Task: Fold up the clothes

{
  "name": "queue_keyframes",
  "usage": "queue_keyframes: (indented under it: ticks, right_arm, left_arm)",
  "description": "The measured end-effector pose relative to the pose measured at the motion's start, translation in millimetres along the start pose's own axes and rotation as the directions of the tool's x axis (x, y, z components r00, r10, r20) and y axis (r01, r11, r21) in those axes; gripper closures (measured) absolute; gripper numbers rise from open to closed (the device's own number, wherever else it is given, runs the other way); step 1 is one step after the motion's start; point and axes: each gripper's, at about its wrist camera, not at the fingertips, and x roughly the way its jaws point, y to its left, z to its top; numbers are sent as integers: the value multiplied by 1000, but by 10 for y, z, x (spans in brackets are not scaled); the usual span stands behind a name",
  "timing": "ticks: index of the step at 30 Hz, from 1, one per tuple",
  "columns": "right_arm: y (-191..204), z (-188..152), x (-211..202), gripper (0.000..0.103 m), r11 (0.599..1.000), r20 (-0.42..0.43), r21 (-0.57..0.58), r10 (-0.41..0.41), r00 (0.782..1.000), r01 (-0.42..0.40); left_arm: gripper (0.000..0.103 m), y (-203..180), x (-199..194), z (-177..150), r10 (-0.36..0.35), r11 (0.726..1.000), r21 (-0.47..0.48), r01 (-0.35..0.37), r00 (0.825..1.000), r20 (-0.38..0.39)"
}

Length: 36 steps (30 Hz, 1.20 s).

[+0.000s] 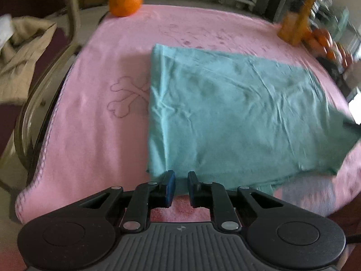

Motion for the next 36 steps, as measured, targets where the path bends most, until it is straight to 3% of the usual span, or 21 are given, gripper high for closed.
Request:
queue_keyframes:
  ticks: [2, 4, 5, 7, 10, 12, 14, 17, 19, 20, 24, 25, 28, 32, 34, 36]
  right_arm:
    - [340, -49, -91, 99, 989, 45, -144, -23, 999, 29]
    - [701, -122, -186, 99, 962, 85, -270, -14, 996, 37]
    - [883, -175, -230, 99, 942, 103, -334, -5, 995, 40]
    - [1262, -334, -291, 99, 883, 129, -466, 18, 991, 45]
    - [1809, -709, -333, 99, 767, 123, -641, 88, 988, 11]
    - [2128, -1083, -326, 99, 643, 90, -765, 170, 981, -41]
    - [2353, -1535, -294, 99, 471, 36, -879, 230, 973, -79]
    - [2431, -2146, -138, 99, 247, -101, -957, 219, 970, -155]
    - [2396, -2445, -16, 99, 145, -132, -977, 174, 976, -158]
    - [2371, -2510, 32, 99, 132, -138, -978, 160, 977, -160]
    - [2356, -2415, 76, 99, 206, -175, -957, 154, 972, -205]
    - [2350, -2402, 57, 99, 202, -183, -956, 162, 970, -214]
    - [2291, -2398, -6, 98, 165, -216, -955, 190, 958, -248]
    - [2180, -2530, -114, 94, 1, -311, -948, 190, 931, -317]
    - [2123, -2504, -207, 91, -46, -374, -927, 173, 911, -371]
    - [2077, -2268, -315, 91, 29, -426, -900, 158, 891, -436]
  left_arm:
    - [88, 43, -66, -3, -45, 999, -25, 44, 999, -9]
    - [86, 170, -272, -6, -71, 995, -66, 73, 997, 39]
    - [79, 236, -380, -7, -82, 992, -87, 88, 994, 65]
    - [71, 418, -595, -21, -93, 984, -138, 110, 988, 125]
    - [71, 781, -806, -77, -83, 961, -242, 133, 975, 207]
    - [73, 1012, -832, -153, -80, 927, -338, 162, 967, 243]
    - [73, 1142, -787, -190, -96, 892, -409, 193, 965, 245]
    - [73, 1163, -743, -194, -89, 892, -414, 182, 968, 234]
    - [73, 1154, -734, -188, -96, 894, -407, 187, 968, 233]
    - [73, 1149, -731, -185, -101, 895, -404, 190, 967, 232]
    - [73, 1152, -717, -174, -118, 894, -399, 205, 965, 232]
    - [73, 1160, -726, -191, -118, 893, -400, 206, 965, 233]
    - [73, 1162, -709, -188, -115, 889, -409, 204, 966, 232]
    - [73, 1187, -692, -199, -98, 882, -432, 190, 969, 227]
    - [73, 1188, -680, -196, -92, 880, -437, 185, 970, 226]
    - [73, 1174, -664, -188, -88, 881, -437, 180, 971, 221]
